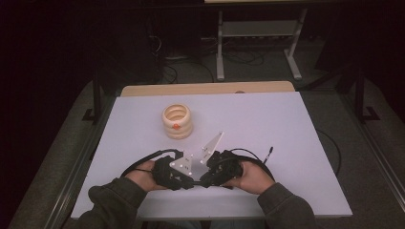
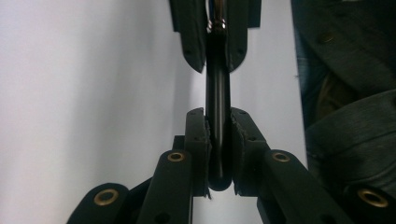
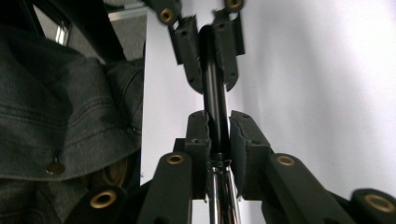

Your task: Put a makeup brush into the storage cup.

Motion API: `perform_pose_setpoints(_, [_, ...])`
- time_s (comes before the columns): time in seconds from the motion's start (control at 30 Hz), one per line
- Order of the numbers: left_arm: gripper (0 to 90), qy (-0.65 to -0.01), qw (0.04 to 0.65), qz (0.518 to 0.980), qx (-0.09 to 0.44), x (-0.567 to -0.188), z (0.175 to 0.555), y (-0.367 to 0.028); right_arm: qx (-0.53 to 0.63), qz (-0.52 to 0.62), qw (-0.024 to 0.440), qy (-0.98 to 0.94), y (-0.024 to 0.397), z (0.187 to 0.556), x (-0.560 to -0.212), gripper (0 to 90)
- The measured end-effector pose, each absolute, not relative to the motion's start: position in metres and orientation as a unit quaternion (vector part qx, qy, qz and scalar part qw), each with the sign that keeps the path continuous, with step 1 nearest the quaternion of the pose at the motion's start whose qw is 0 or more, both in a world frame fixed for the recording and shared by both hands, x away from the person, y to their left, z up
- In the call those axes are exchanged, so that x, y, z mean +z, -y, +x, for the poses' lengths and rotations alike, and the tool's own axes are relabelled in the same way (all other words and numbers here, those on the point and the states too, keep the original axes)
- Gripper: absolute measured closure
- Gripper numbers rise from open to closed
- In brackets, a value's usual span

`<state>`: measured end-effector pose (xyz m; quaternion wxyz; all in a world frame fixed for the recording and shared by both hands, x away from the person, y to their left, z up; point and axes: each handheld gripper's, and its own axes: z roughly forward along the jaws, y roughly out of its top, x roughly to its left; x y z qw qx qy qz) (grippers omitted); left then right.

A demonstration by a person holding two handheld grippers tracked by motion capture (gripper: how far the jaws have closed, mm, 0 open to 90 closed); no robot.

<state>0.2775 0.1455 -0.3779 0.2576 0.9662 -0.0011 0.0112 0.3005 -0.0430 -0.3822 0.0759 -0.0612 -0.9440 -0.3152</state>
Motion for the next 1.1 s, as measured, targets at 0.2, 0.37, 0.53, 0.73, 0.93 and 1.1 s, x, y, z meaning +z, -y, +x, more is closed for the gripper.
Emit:
perform_pose_setpoints(0.2, [79.2,-0.011,0.285,0.958,0.021,-0.376,0.277,-0.157,-0.347,-0.075,0.085,0.931,0.060,0.303,-0.383,60.7])
perform_pose_setpoints(0.37, [79.1,-0.026,0.308,0.951,0.014,-0.377,0.277,-0.166,-0.354,-0.089,0.087,0.927,0.073,0.303,-0.385,65.4])
perform_pose_setpoints(0.53, [79.2,-0.023,0.320,0.947,0.012,-0.377,0.276,-0.169,-0.366,-0.084,0.096,0.922,0.076,0.306,-0.384,71.5])
perform_pose_setpoints(0.73, [79.0,-0.011,0.326,0.945,0.000,-0.378,0.275,-0.171,-0.356,-0.068,0.116,0.925,0.073,0.304,-0.381,75.4])
perform_pose_setpoints(0.93, [79.2,-0.005,0.333,0.943,-0.004,-0.377,0.273,-0.174,-0.358,-0.060,0.135,0.922,0.073,0.304,-0.380,74.0])
perform_pose_setpoints(1.1, [79.2,-0.007,0.338,0.941,-0.004,-0.377,0.274,-0.175,-0.359,-0.055,0.131,0.922,0.071,0.305,-0.381,70.6])
